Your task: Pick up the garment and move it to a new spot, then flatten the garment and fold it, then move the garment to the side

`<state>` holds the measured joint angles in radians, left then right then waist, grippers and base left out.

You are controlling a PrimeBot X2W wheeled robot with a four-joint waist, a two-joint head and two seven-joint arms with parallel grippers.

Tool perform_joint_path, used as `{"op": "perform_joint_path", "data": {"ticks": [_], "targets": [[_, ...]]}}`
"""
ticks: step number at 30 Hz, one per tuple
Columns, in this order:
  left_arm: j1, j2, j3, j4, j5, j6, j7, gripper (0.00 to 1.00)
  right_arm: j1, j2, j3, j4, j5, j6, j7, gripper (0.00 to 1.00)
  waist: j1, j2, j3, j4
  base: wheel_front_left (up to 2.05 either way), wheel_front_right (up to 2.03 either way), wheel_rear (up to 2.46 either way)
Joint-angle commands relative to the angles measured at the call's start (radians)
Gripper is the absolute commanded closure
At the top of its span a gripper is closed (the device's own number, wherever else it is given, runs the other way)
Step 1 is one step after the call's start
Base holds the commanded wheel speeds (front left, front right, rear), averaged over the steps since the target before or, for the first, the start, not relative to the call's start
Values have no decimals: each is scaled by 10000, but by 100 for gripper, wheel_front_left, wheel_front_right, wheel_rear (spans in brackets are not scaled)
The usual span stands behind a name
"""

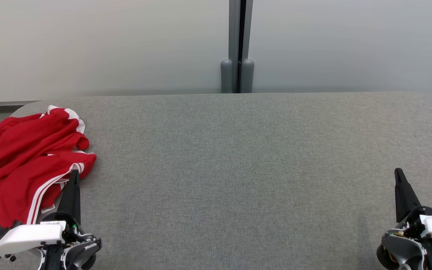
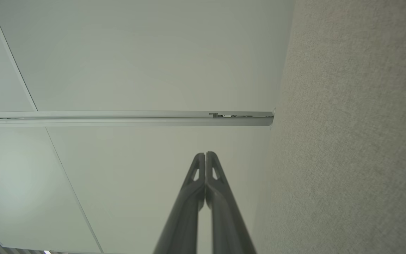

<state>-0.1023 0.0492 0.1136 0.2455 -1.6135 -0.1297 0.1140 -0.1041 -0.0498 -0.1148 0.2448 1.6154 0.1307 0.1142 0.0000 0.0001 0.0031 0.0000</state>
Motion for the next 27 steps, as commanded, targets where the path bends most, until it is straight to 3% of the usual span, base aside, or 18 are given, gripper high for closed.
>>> {"op": "perform_joint_path", "data": {"ticks": [1,6,7,18,27], "targets": [[-169,33,20,10,18,-40,14,100,-116,-11,6,6,-58,0,14,100,0,-1,0,0,0,0,0],[-170,33,20,10,18,-40,14,100,-116,-11,6,6,-58,0,14,100,0,-1,0,0,0,0,0],[20,-6,-4,23,0,2,0,0,21,2,0,25,4,2,0,0,0,-1,0,0,0,0,0],[272,-76,-499,12,275,2,-432,0,256,-17,464,101,-445,0,-430,0,0,-1,12,1,0,0,0],[343,-61,-614,-158,2307,1,-853,0,326,20,426,-156,-3118,0,-857,0,0,-1,20,-5,0,0,0]]}}
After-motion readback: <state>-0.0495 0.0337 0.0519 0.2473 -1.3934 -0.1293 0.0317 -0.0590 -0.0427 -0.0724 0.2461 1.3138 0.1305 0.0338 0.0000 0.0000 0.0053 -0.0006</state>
